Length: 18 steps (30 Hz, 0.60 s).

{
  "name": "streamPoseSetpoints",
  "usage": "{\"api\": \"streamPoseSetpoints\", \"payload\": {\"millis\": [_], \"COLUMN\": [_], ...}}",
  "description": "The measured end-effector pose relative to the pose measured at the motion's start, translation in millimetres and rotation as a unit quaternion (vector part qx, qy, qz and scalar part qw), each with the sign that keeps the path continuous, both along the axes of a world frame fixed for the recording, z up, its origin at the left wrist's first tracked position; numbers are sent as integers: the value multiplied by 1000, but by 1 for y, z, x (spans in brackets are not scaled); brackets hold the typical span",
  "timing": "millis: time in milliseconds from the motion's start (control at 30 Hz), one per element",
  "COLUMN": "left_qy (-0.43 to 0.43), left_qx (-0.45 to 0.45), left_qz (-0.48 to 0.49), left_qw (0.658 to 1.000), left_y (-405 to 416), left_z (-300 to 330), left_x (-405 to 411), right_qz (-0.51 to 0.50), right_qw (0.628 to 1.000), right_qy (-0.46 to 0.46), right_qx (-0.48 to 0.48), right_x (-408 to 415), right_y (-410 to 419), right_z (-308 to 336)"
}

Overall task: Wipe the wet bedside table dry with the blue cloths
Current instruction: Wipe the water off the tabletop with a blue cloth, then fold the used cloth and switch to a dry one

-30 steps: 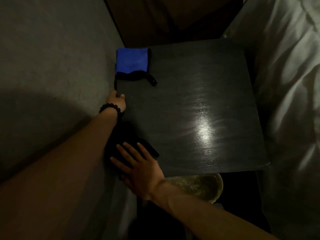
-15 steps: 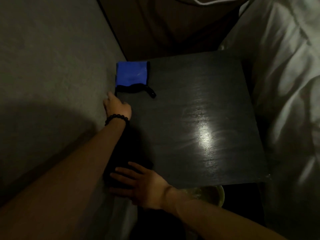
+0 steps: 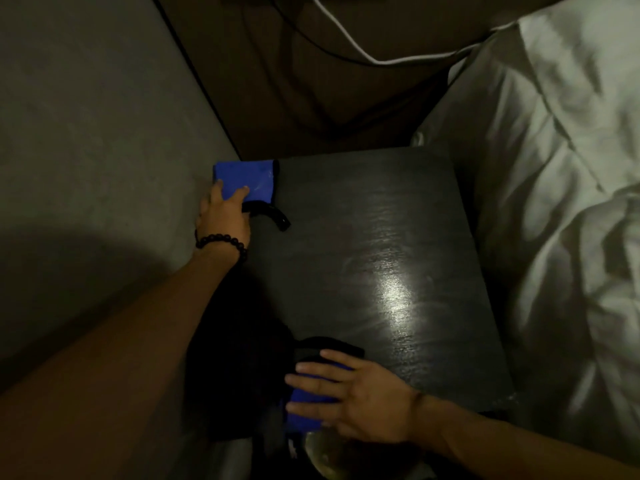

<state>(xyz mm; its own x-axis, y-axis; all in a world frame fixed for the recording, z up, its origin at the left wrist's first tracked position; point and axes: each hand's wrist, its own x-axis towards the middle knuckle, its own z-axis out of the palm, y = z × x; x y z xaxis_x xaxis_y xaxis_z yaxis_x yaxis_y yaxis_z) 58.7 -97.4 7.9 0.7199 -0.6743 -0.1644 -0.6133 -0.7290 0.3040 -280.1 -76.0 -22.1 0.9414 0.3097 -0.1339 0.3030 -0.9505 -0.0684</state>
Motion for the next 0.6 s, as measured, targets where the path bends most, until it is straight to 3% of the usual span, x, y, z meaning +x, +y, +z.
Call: {"api": "streamPoseSetpoints", "payload": {"millis": [200, 367, 600], "left_qy": [-23, 16, 15], "left_qx": [-95, -236, -290], "left_qz": [31, 150, 141], "left_qw": [995, 960, 946], "left_y": [-9, -15, -26], "left_z": [6, 26, 43], "left_x": [4, 11, 30], "right_qz": [-59, -164, -348], "right_qw": [997, 984, 935], "right_qy": [29, 33, 22], "right_qx": [45, 62, 61], "right_x": [15, 65, 159], "right_y": [-11, -31, -87], "right_z": [1, 4, 4]}}
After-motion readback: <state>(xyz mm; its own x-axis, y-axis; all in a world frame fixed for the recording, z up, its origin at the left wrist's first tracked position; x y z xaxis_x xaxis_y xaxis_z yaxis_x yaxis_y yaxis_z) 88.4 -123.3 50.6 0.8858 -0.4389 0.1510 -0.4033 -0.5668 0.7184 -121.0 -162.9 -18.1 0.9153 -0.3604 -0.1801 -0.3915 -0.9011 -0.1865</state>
